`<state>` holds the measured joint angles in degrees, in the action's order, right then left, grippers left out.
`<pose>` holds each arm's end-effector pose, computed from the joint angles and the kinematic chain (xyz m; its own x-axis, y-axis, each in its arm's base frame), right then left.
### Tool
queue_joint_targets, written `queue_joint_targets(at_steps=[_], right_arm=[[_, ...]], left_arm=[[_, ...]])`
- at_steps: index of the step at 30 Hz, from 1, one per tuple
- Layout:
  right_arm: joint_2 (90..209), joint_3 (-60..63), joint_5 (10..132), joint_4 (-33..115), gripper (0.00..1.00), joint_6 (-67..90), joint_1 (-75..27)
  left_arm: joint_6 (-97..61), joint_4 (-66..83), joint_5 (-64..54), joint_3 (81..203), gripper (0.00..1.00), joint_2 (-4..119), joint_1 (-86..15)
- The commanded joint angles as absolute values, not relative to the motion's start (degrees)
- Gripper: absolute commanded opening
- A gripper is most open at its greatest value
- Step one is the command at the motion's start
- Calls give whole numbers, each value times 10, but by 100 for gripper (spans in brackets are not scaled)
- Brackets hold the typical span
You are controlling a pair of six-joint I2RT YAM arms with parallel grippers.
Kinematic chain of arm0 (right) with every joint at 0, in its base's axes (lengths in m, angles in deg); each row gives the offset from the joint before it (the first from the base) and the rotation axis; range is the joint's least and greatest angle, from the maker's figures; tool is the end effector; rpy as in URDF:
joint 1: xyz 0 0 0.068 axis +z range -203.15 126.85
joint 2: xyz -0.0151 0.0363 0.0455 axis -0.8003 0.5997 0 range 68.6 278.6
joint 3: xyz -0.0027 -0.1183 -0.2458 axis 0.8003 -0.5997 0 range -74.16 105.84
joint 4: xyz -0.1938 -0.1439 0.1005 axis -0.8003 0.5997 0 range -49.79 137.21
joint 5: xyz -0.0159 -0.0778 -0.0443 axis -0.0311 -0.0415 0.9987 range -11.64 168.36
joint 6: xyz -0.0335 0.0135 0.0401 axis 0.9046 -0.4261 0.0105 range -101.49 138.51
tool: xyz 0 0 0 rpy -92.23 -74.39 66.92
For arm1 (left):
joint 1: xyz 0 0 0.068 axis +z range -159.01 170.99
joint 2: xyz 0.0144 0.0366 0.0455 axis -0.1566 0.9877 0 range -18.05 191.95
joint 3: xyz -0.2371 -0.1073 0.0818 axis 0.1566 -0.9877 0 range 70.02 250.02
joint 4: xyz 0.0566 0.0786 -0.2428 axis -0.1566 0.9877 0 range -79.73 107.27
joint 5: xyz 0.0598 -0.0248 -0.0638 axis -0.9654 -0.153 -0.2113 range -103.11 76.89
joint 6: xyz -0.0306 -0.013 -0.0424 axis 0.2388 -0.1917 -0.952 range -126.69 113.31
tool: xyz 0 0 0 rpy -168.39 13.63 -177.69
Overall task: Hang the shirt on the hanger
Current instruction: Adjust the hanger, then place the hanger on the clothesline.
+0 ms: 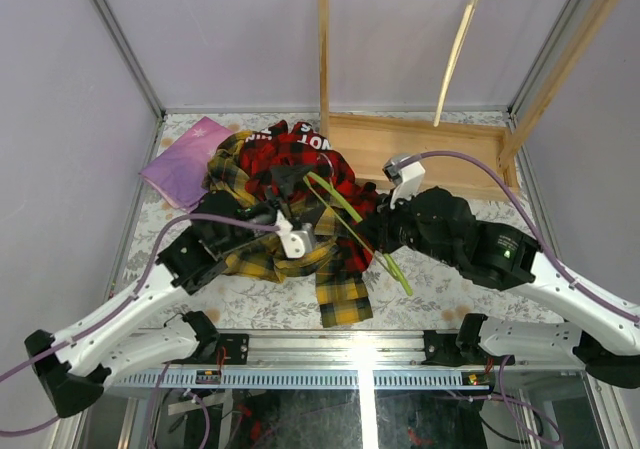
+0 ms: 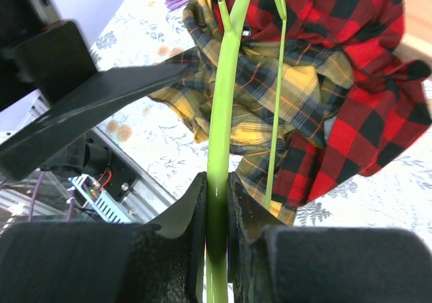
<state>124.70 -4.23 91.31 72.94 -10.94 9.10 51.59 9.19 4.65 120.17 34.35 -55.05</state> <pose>0.0998 0.1725 0.4142 -0.5069 0.0657 -0.8595 -0.5910 0.6993 0.4020 0.1406 -0.1615 0.3707 0.7556 0.3834 -0.5310 0.4839 0.2197 0.8471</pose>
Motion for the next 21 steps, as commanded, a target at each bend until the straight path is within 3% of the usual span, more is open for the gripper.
queue_joint_targets(at_steps=[1, 8, 12, 17, 21], right_arm=[[1251, 40, 985, 748, 0, -64, 96], [1303, 144, 1111, 816, 0, -32, 96], [1367, 238, 1156, 856, 0, 0, 92], [1425, 335, 1107, 847, 0, 26, 19], [1446, 354, 1041, 808, 0, 23, -54]], left_arm=[[433, 43, 71, 1173, 89, 290, -552], [250, 53, -5, 1133, 100, 229, -552], [118, 91, -85, 1138, 100, 214, -552], [-64, 166, -250, 1156, 100, 203, -552], [-185, 265, -243, 1185, 100, 200, -552]])
